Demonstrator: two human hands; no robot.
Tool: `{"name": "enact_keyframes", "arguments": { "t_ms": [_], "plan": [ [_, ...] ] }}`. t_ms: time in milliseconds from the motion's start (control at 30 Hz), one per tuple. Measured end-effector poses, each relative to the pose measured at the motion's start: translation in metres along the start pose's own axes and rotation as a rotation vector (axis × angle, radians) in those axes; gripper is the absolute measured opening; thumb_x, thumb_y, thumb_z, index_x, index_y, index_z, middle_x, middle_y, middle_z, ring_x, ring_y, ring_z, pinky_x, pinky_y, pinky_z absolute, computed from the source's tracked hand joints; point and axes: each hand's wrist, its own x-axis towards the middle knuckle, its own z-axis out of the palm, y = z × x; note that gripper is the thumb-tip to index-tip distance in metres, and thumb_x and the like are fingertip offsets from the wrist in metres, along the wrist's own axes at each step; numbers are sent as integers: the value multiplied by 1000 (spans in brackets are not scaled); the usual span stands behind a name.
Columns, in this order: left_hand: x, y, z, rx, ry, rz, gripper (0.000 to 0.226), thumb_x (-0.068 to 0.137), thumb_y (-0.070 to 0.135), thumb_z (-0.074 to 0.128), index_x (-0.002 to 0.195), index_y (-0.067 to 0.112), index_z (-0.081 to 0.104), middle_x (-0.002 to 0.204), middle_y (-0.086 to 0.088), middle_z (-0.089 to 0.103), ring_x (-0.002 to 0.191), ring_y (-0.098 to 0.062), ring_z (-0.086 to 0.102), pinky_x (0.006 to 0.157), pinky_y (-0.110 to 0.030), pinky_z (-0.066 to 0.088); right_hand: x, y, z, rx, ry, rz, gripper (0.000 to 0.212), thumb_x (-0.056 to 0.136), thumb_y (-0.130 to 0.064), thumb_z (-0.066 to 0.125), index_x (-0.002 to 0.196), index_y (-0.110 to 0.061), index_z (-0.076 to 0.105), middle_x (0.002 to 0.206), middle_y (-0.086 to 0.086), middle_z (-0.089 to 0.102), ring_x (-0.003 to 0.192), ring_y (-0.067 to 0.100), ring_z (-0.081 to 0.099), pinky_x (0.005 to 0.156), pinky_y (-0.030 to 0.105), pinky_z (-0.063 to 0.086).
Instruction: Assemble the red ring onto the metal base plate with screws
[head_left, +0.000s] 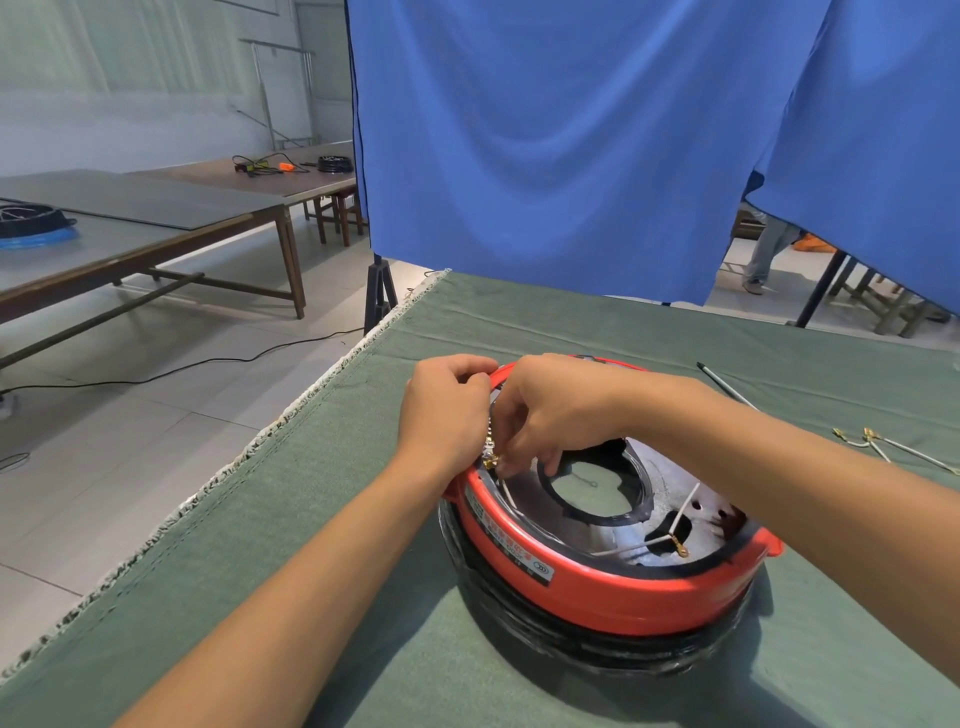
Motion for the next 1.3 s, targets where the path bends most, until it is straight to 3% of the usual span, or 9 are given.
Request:
{"name": "enact_keyframes", "arguments": {
  "t_ms": [300, 400, 500, 600, 767, 867, 1000, 1167, 1300],
  "plan": [
    [1, 0, 0, 11, 12, 1, 27, 88, 4, 51, 102, 9, 73, 101, -5, 73, 97, -18, 66, 92, -37, 51, -9, 1, 3, 217, -43, 38, 15, 85, -16, 68, 70, -12, 65, 49, -9, 62, 48, 0, 61, 51, 13, 49],
    [1, 0, 0, 17, 13, 4, 26, 88, 5, 52, 101, 10, 74, 98, -4, 73, 94, -18, 66, 91, -36, 51, -13, 6, 4, 275, -47, 23, 11, 87, -15, 68, 75, -15, 67, 56, -8, 65, 54, 4, 65, 55, 15, 52],
    [0, 1, -1, 17, 12, 2, 26, 89, 6, 52, 102, 11, 74, 98, -3, 73, 94, -18, 66, 91, -36, 51, -17, 13, 6, 353, -44, 1, 6, 85, -11, 69, 80, -14, 70, 70, 2, 69, 63, 8, 64, 69, 27, 59],
    [-1, 1, -1, 18, 13, -5, 26, 89, 7, 52, 103, 11, 74, 99, -3, 73, 95, -18, 66, 92, -37, 51, -20, 18, 10, 342, 30, -11, 7, 82, -11, 72, 77, -16, 71, 75, 11, 70, 62, 8, 62, 61, 25, 57],
    [-1, 1, 0, 11, 9, -14, 26, 89, 6, 52, 102, 11, 74, 95, -4, 73, 92, -19, 67, 90, -38, 53, -21, 25, 20, 148, 267, -48, 6, 81, -18, 74, 75, -21, 74, 56, -3, 67, 49, 11, 64, 52, 25, 55],
    [-1, 1, 0, 6, 10, -16, 26, 89, 5, 52, 101, 10, 74, 93, -4, 73, 91, -19, 67, 89, -38, 53, -23, 28, 25, 175, 280, -72, 10, 83, -10, 70, 79, -18, 74, 64, 3, 71, 59, 18, 69, 55, 27, 58],
    [-1, 1, 0, -2, 12, -13, 25, 88, 5, 52, 98, 11, 75, 90, -3, 73, 89, -19, 68, 88, -38, 53, -28, 30, 23, 227, 263, -57, 22, 82, -6, 71, 72, -26, 70, 64, -7, 69, 58, 6, 65, 52, 18, 51],
    [-2, 1, -1, -1, 10, -15, 25, 89, 6, 52, 98, 13, 75, 91, -2, 73, 89, -18, 68, 88, -39, 54, -36, 32, 19, 251, 311, -102, 12, 84, -13, 71, 85, -24, 76, 81, -5, 74, 77, 0, 66, 76, 16, 49],
    [-3, 2, -1, 3, 10, -24, 26, 89, 8, 52, 101, 12, 74, 96, -3, 73, 92, -19, 67, 89, -40, 53, -41, 33, 21, 252, 324, -168, 12, 86, -11, 67, 89, -18, 76, 67, -12, 69, 70, -2, 62, 69, 12, 43]
  ]
}}
